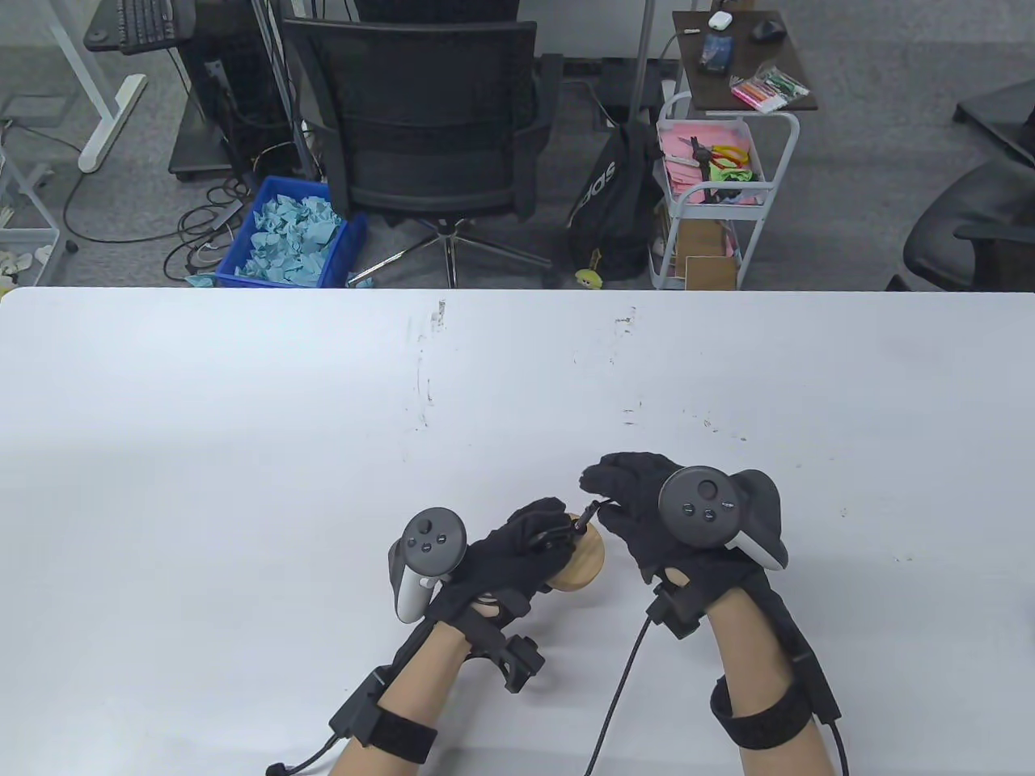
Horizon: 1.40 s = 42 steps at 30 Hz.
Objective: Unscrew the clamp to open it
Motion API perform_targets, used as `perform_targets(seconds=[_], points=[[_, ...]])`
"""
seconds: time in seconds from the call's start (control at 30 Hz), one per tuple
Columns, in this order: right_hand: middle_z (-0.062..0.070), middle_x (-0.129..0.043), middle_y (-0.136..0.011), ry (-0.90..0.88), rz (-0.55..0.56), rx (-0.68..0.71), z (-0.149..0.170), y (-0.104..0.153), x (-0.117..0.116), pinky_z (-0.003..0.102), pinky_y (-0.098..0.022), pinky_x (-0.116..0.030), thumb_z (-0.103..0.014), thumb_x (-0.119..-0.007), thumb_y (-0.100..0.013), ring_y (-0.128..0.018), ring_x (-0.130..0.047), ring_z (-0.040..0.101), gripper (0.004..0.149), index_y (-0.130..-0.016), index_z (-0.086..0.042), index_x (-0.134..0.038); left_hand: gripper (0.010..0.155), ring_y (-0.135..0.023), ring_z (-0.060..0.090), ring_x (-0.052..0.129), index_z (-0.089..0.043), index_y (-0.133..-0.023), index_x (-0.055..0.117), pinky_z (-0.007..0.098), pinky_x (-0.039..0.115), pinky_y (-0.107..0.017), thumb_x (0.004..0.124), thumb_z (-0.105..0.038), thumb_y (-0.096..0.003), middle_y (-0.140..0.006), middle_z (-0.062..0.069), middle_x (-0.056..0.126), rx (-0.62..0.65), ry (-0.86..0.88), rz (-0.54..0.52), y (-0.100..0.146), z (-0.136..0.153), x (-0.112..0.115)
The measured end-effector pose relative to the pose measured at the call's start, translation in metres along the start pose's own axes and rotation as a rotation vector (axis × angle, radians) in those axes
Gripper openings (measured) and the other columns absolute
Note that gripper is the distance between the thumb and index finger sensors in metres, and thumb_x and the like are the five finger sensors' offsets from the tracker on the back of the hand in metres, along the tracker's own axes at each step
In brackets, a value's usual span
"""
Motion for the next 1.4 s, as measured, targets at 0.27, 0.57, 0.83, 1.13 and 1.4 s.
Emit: perform_targets(seconds=[0.27,0.57,0.83,1.13,1.4], points=[[0.004,-0.082,-0.082,-0.007,-0.066,-0.077,0.011,0.001,0.005,0.055,-0.055,-0.069,-0.051,-0.081,-0.038,-0.069,-0.088,0.036,0.05,-0.079,-0.023,-0.084,0.043,-0.07,0.021,0.104,-0.03,-0.092,0.077,0.019,0.095,-0.052,0.085,-0.039,-0.0504,-0.111,0.01,0.06,-0.018,-0.009,-0.044,0.001,0.002,-0.006],[0.006,-0.076,-0.088,-0.078,-0.129,-0.046,0.004,0.0,-0.005,0.055,-0.056,-0.068,-0.053,-0.076,-0.041,-0.07,-0.087,0.036,0.062,-0.094,-0.02,-0.072,0.042,-0.069,0.022,0.105,-0.03,-0.09,0.079,0.02,0.095,-0.051,0.086,-0.038,-0.0494,-0.111,0.01,0.062,0.01,-0.045,0.023,-0.001,-0.003,0.007],[0.002,-0.075,-0.091,-0.057,-0.171,0.061,-0.015,0.001,-0.006,0.055,-0.06,-0.068,-0.023,-0.076,-0.043,-0.076,-0.086,0.034,0.039,-0.08,-0.032,-0.085,0.042,-0.069,0.023,0.105,-0.029,-0.09,0.079,0.02,0.095,-0.051,0.086,-0.038,-0.0494,-0.11,0.01,0.062,-0.007,-0.027,0.048,-0.001,0.0,0.008],[0.004,-0.072,-0.094,-0.081,-0.104,0.045,-0.011,0.003,0.002,0.057,-0.06,-0.066,-0.035,-0.077,-0.044,-0.08,-0.083,0.037,0.045,-0.089,-0.027,-0.079,0.042,-0.069,0.022,0.105,-0.03,-0.091,0.078,0.02,0.095,-0.051,0.085,-0.038,-0.0499,-0.111,0.01,0.062,-0.007,-0.027,0.027,-0.001,-0.001,0.003],[0.004,-0.079,-0.081,0.042,-0.159,-0.092,-0.004,0.002,-0.003,0.049,-0.048,-0.074,-0.055,-0.077,-0.039,-0.06,-0.091,0.03,0.059,-0.088,-0.021,-0.077,0.042,-0.069,0.022,0.105,-0.03,-0.09,0.079,0.02,0.095,-0.051,0.086,-0.038,-0.0497,-0.11,0.01,0.063,-0.002,-0.105,0.001,0.001,-0.004,0.005]])
Point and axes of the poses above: the tracker on the back of each hand, its own z axis roughly to the little-finger side, its own y axis roughly from the fingertips to the wrist, x = y × z, the point moved 2 cm from there along -y, roughly from the wrist to the fingertips
